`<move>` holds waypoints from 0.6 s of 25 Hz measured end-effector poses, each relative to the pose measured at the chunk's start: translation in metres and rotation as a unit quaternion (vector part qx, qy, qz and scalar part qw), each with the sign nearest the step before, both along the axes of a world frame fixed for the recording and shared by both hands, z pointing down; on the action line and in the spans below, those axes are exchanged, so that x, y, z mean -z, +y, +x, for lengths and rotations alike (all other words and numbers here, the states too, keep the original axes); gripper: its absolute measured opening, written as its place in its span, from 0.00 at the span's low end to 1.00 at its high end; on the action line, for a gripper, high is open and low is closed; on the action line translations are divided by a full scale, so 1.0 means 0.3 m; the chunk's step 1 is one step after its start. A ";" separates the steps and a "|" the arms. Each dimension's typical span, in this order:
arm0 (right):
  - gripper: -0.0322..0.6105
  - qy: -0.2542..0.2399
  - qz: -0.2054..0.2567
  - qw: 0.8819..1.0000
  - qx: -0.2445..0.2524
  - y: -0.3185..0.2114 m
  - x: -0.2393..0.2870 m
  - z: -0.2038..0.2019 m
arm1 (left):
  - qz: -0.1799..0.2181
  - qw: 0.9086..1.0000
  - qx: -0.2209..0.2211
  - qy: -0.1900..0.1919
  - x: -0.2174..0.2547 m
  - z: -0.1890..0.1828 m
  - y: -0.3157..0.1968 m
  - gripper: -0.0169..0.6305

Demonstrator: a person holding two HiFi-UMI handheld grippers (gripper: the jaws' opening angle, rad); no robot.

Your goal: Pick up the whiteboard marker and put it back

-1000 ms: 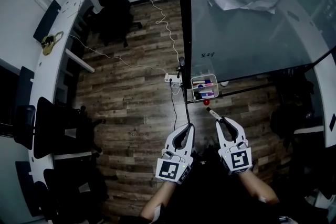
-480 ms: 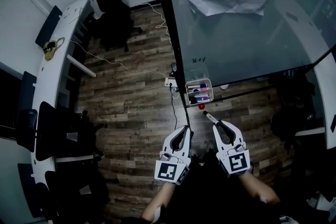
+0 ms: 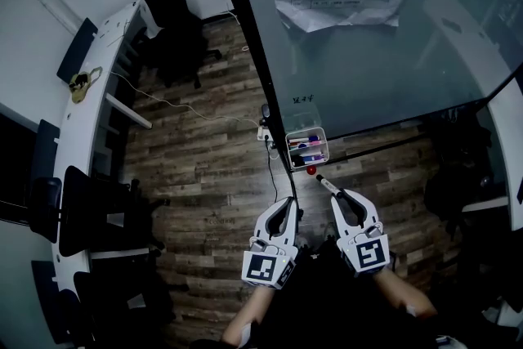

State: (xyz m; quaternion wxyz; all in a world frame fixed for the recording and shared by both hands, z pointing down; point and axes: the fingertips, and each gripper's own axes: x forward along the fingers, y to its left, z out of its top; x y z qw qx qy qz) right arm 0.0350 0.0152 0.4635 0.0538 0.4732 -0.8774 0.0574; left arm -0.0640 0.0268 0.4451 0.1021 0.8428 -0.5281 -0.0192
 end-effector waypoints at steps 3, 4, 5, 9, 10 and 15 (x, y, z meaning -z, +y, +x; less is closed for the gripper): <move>0.17 -0.002 -0.003 1.000 -0.002 0.000 -0.001 0.003 | -0.006 1.000 -0.002 -0.015 -0.004 0.009 -0.002 0.04; 0.17 -0.003 -0.003 1.000 -0.003 -0.001 0.000 0.004 | -0.010 1.000 -0.005 -0.020 -0.009 0.013 -0.002 0.04; 0.17 -0.003 -0.004 1.000 -0.004 -0.001 0.000 0.003 | -0.011 1.000 -0.010 -0.022 -0.015 0.017 0.000 0.04; 0.17 -0.001 -0.001 1.000 -0.002 0.000 -0.002 0.002 | -0.008 1.000 -0.010 -0.009 -0.013 0.015 0.000 0.04; 0.17 -0.001 -0.001 1.000 -0.002 0.000 -0.001 0.001 | -0.008 1.000 -0.009 -0.009 -0.012 0.014 0.000 0.04; 0.17 -0.004 -0.001 1.000 -0.005 0.001 0.003 -0.002 | -0.006 1.000 -0.004 -0.004 -0.011 0.003 0.002 0.04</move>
